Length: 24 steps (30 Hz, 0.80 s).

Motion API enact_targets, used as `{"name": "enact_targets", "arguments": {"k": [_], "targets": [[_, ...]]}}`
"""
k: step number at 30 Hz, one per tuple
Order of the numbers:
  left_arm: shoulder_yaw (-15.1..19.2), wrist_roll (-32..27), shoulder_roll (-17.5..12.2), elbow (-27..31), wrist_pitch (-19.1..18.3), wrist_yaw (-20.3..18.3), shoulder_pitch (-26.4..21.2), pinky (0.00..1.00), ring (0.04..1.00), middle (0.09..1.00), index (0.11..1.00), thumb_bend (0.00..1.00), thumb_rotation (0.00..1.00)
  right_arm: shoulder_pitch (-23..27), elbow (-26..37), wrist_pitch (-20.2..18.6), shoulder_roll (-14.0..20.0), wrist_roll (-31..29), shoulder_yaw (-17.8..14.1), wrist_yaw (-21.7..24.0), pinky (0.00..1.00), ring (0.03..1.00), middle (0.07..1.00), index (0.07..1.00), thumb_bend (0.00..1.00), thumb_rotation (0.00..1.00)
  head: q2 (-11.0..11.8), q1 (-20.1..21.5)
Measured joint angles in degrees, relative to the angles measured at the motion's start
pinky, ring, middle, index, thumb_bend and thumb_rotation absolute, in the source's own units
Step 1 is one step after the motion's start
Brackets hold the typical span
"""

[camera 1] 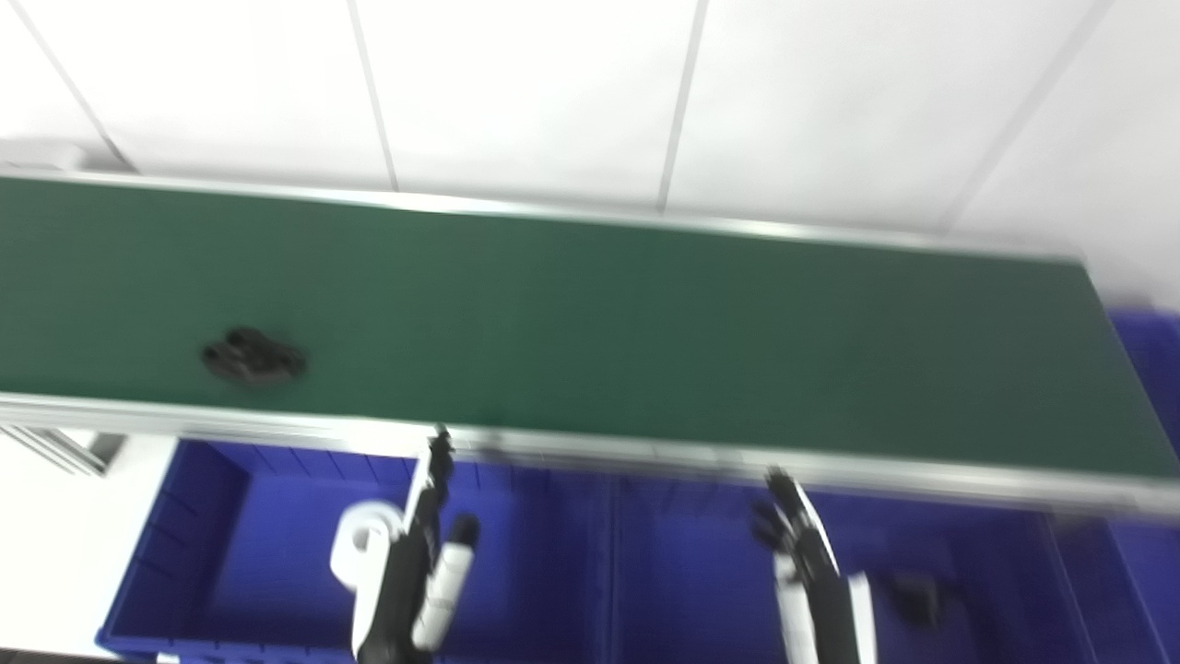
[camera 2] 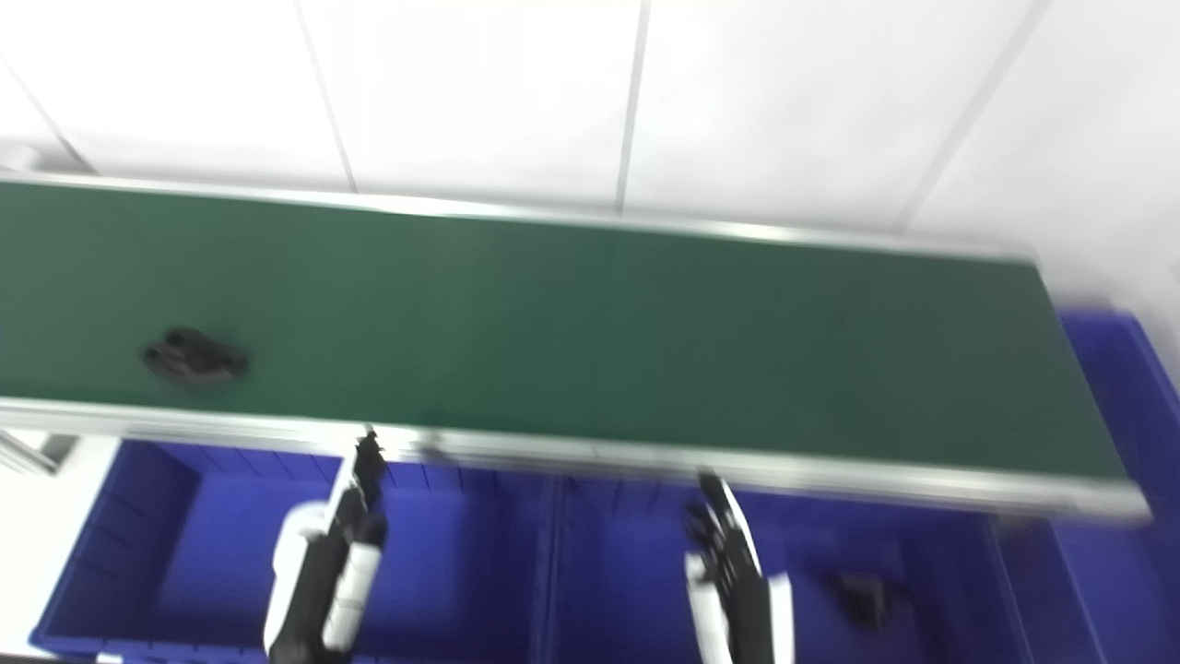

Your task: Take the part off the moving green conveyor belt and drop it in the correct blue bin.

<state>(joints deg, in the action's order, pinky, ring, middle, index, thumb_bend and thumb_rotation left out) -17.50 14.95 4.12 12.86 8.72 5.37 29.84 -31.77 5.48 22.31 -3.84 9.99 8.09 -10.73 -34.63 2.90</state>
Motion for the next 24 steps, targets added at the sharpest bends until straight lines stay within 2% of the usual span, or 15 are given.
{"name": "enact_targets", "arguments": {"k": [2,12,15,18,24], "targets": [[-0.01,0.55,0.0,-0.03,0.55,0.36,-0.03,0.98,0.963,1.0,1.0,0.59,1.0,0.22,-0.42,0.57,0.37,-0.48,-0.23,0.16,0.82,0.868,0.928,0.908,0.66,0.99,1.05,-1.84],[0.12,1.2,-0.03,-2.2,2.0,1.43,-0.57,0.94,0.938,1.0,1.0,0.59,0.96,1.78,-3.43,0.96,2.0,-2.51,-0.67,1.17,0.86,0.885,0.946,0.919,0.6,0.99,2.46,-2.9],[0.12,1.56,-0.05,-2.63,2.14,1.46,-0.7,0.93,0.937,1.0,1.0,0.59,0.97,1.87,-3.84,0.99,2.08,-2.74,-0.74,1.19,0.85,0.883,0.945,0.919,0.61,0.99,2.81,-2.9],[0.13,1.78,-0.07,-2.99,2.16,1.48,-0.81,0.91,0.932,0.998,1.0,0.57,0.98,2.35,-4.37,1.02,2.29,-2.67,-0.75,1.14,0.87,0.89,0.949,0.926,0.64,0.98,4.39,-3.34],[0.14,2.32,-0.17,-4.44,2.33,1.5,-1.31,0.92,0.938,0.999,1.0,0.57,0.96,3.07,-5.51,1.06,2.6,-2.56,-1.08,1.26,0.85,0.883,0.948,0.929,0.68,0.93,5.1,-3.26]]}}
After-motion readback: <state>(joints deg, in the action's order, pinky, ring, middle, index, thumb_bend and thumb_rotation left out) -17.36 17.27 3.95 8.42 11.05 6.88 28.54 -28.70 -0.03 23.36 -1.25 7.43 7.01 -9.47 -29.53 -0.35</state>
